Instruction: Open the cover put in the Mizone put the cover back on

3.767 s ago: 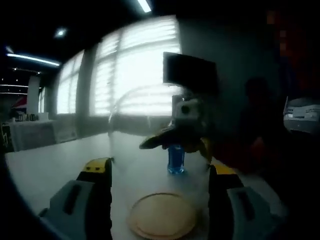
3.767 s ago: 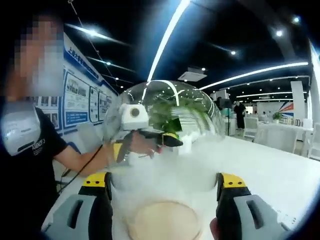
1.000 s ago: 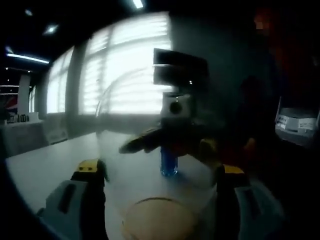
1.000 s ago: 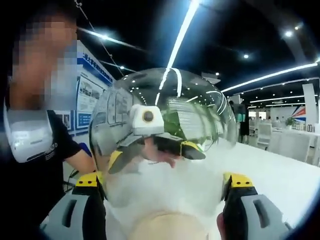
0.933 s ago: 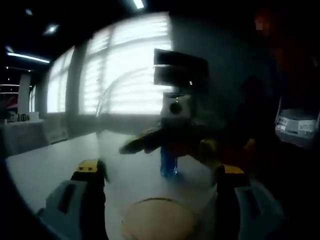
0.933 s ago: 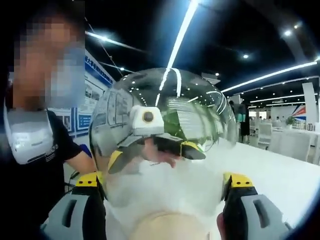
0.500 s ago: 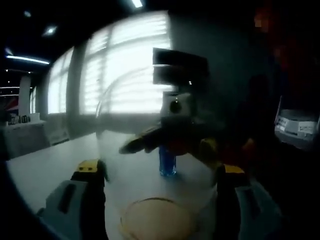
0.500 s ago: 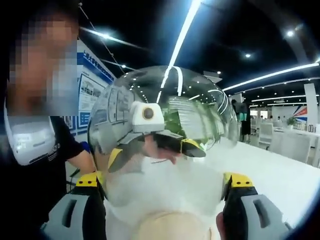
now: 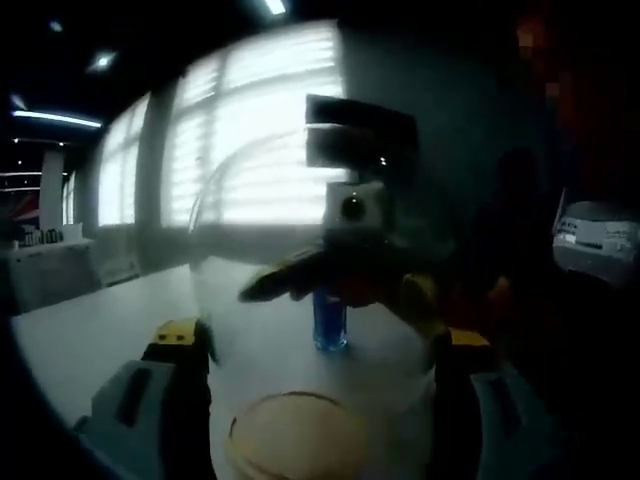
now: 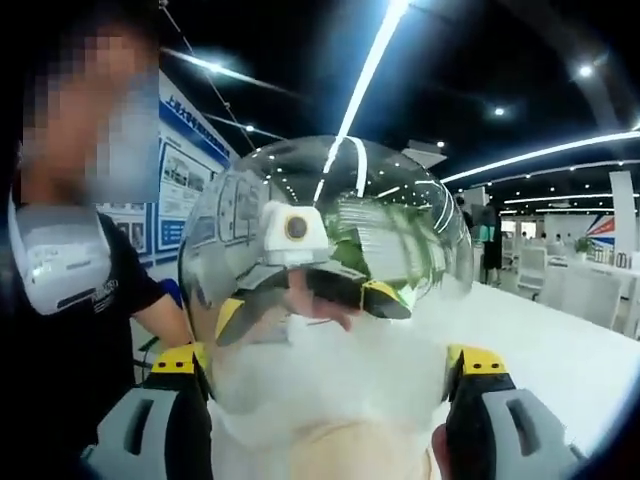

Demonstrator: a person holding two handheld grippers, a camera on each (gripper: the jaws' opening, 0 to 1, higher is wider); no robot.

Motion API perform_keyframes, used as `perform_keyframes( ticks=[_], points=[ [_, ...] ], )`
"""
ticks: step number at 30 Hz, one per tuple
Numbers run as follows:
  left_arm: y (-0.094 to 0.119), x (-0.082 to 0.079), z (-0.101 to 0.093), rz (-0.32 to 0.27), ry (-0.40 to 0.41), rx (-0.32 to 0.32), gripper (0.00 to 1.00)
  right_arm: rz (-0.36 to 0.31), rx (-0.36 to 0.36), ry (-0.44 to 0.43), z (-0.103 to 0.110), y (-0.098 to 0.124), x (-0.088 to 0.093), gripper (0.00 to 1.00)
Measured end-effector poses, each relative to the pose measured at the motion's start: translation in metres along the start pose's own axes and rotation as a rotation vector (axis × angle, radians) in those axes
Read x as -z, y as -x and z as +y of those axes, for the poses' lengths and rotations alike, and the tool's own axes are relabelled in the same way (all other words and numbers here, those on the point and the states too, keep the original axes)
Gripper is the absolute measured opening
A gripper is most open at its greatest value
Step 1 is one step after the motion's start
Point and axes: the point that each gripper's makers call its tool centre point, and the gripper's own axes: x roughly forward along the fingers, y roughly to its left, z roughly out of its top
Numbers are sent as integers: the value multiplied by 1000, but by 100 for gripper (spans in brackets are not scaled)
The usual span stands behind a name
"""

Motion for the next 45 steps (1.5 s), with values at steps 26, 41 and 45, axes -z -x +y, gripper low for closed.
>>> perform_keyframes(
  ticks=[26, 41, 45],
  points=[
    [11, 7, -44, -19, 25, 0, 79, 3, 0, -19, 45, 1, 7, 90],
    [17, 15, -73, -20, 38, -7, 79, 7, -2, -25, 75, 4, 13, 90],
    [17, 17, -80, -25, 28, -7, 79, 16, -2, -11, 82, 5, 18, 90]
  ],
)
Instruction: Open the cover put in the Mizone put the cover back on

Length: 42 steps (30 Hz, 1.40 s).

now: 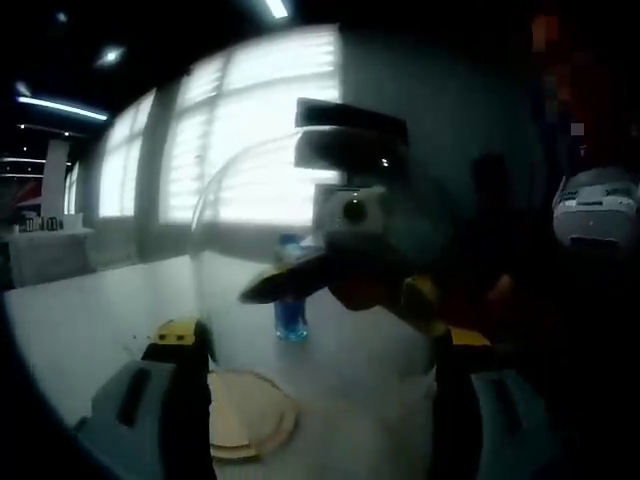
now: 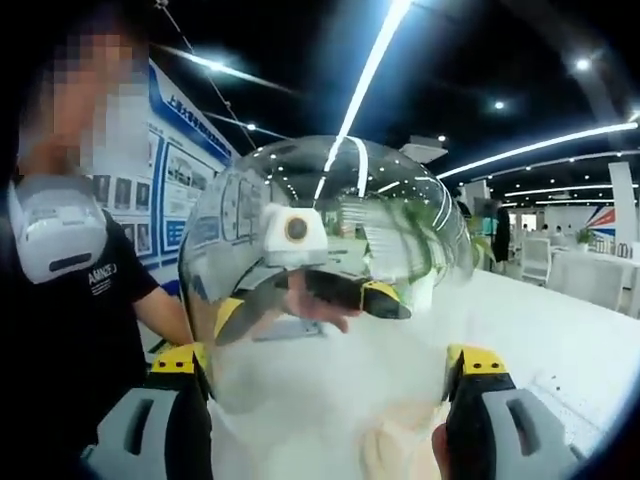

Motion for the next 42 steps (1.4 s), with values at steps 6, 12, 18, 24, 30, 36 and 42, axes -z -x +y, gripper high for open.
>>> perform_keyframes(
  ticks=[6, 12, 18, 24, 30, 36, 42],
  points=[
    [-1, -2, -5, -3, 2, 4, 79, -6, 5, -2, 5, 2, -1, 90],
    [-1, -5, -16, -7, -8, 3, 79, -12, 9, 10, 15, 6, -4, 90],
    [2, -3, -27, 14, -13, -1, 79, -5, 6, 13, 27, 5, -2, 90],
    [6, 0, -34, 6, 4, -14, 80, -11, -3, -1, 35, 4, 0, 90],
    [7, -2, -45, -11, -1, -17, 80, -14, -1, 9, 46, 6, -2, 90],
    [8, -2, -55, -1, -6, -22, 80, -12, 0, 19, 57, 8, -1, 90],
    [10, 3, -61, 13, -6, -29, 80, -15, -1, 14, 63, 7, 4, 90]
  ],
)
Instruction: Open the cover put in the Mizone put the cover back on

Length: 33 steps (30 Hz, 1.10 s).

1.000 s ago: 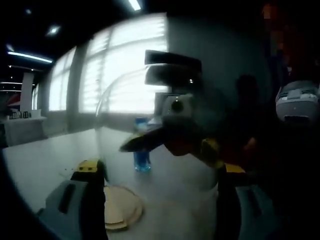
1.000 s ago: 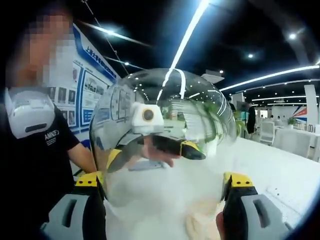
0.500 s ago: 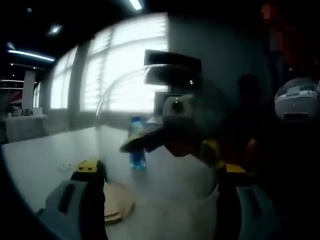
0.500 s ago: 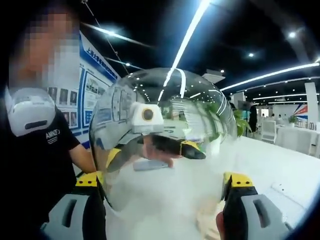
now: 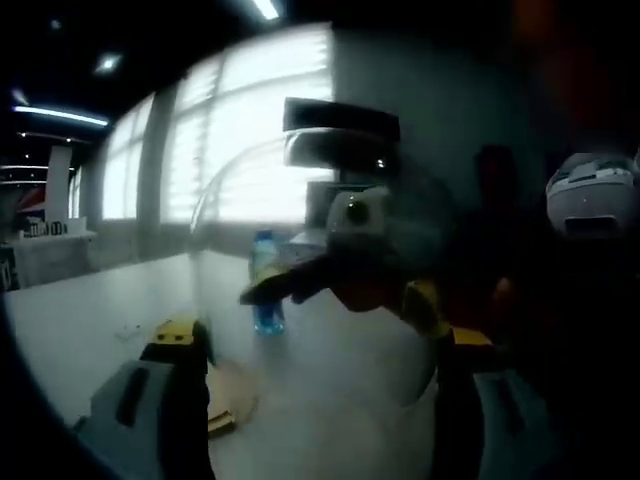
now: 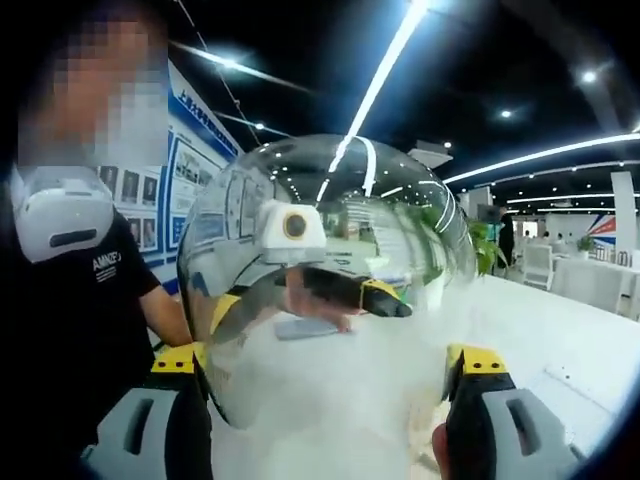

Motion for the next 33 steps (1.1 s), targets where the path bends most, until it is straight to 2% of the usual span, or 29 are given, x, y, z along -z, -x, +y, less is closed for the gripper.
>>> perform_keyframes(
  ticks=[16, 21, 33],
  points=[
    [3, 9, -9, 13, 10, -17, 81, 14, -5, -2, 8, -2, 10, 90],
    [3, 10, -10, 12, 27, -22, 81, 4, -10, -26, 9, -1, 12, 90],
    [4, 10, -11, -50, 35, -35, 81, -43, -7, -37, 8, 0, 10, 90]
  ],
)
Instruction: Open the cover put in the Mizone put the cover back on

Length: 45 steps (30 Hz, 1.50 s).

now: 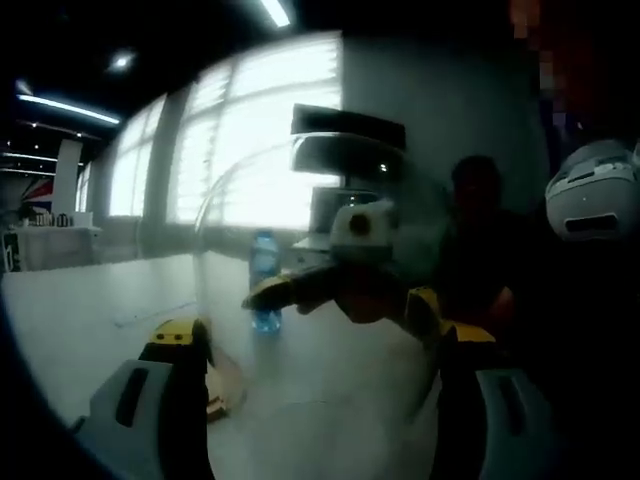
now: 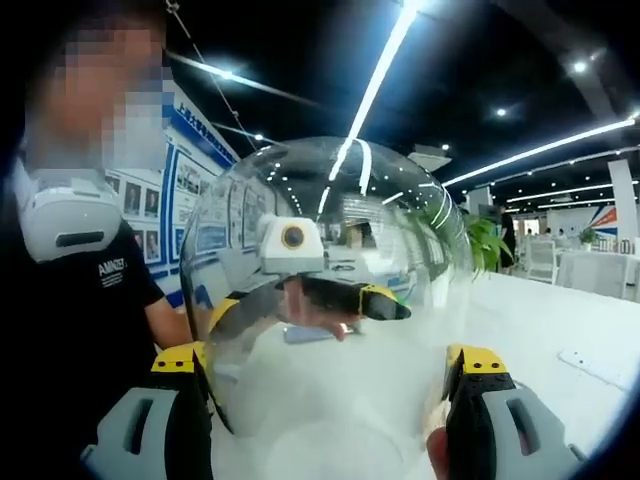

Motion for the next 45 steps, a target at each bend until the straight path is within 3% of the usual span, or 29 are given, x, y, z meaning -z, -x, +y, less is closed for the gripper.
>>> perform_keyframes(
  ticks=[10, 19, 31, 36, 45],
  points=[
    [1, 0, 0, -9, -14, -17, 81, -32, -4, 2, 1, -1, -1, 90],
    [3, -1, 0, -19, -21, -28, 81, -6, -1, 2, 3, -2, -1, 90],
    [8, -1, 1, 10, -42, -58, 77, 0, 4, 3, 4, -2, 0, 90],
    [13, -1, 2, -8, -53, -62, 75, 12, 12, 2, 4, -2, 0, 90],
    [17, -1, 2, -12, -61, -69, 73, -6, 10, 2, 3, -2, 0, 90]
  ],
)
